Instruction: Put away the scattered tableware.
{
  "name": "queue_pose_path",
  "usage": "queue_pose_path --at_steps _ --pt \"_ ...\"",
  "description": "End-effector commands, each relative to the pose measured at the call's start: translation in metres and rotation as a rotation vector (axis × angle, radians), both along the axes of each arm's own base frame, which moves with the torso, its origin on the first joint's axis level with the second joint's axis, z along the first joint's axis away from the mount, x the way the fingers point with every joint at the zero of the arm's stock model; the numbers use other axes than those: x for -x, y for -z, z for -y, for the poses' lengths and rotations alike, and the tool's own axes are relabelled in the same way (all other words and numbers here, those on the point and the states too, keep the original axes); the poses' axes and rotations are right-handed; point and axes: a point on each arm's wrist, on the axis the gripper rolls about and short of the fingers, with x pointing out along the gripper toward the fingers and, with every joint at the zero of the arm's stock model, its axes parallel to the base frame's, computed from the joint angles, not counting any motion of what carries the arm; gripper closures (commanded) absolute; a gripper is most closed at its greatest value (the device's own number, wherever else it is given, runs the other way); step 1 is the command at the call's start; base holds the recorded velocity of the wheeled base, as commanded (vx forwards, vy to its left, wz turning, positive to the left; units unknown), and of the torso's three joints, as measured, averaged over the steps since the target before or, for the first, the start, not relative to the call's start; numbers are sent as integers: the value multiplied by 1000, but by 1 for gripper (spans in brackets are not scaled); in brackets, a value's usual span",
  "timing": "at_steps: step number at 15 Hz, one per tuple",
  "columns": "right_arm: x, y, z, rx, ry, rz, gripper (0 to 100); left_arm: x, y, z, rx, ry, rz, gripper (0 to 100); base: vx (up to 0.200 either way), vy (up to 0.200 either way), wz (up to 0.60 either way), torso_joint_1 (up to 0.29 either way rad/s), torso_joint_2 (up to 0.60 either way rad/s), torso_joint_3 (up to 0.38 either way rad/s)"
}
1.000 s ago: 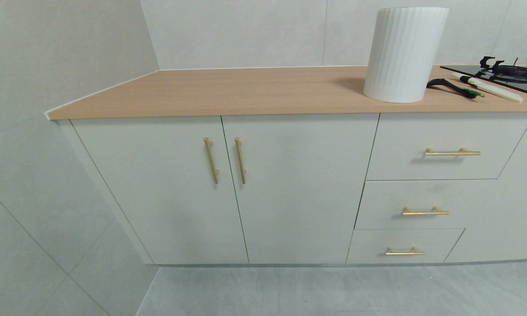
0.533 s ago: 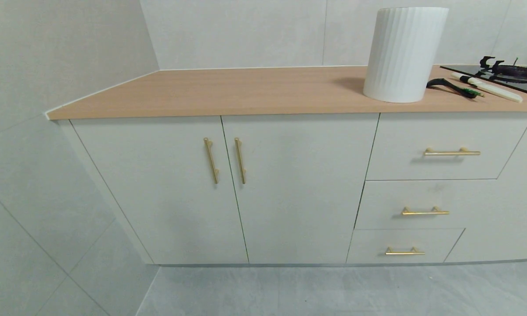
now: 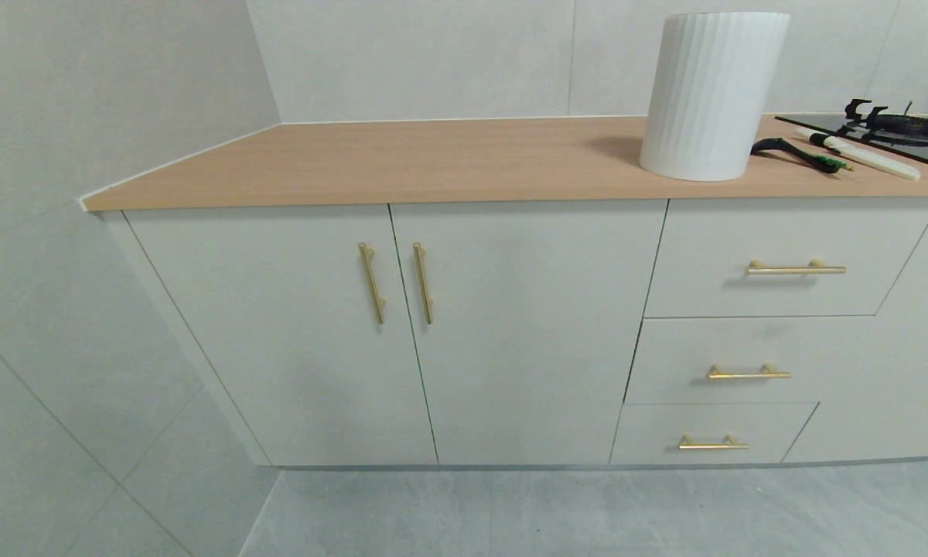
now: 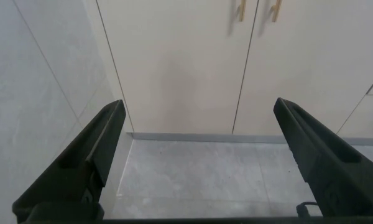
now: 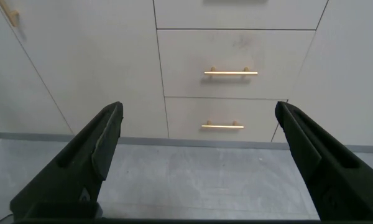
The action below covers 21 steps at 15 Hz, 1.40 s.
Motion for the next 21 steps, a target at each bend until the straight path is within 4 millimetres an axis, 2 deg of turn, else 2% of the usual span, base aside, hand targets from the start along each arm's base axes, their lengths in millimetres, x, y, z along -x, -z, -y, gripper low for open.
queue_pose_path --at_steps 1,5,21 --pt "0 0 0 0 -1 -3 0 0 0 0 1 -1 -2 0 0 0 0 0 0 0" --pt "0 0 0 -1 -4 -3 0 0 0 0 1 -1 -2 0 0 0 0 0 0 0" --pt "0 0 0 -1 -7 -3 0 0 0 0 -1 -1 -2 0 0 -200 0 2 2 3"
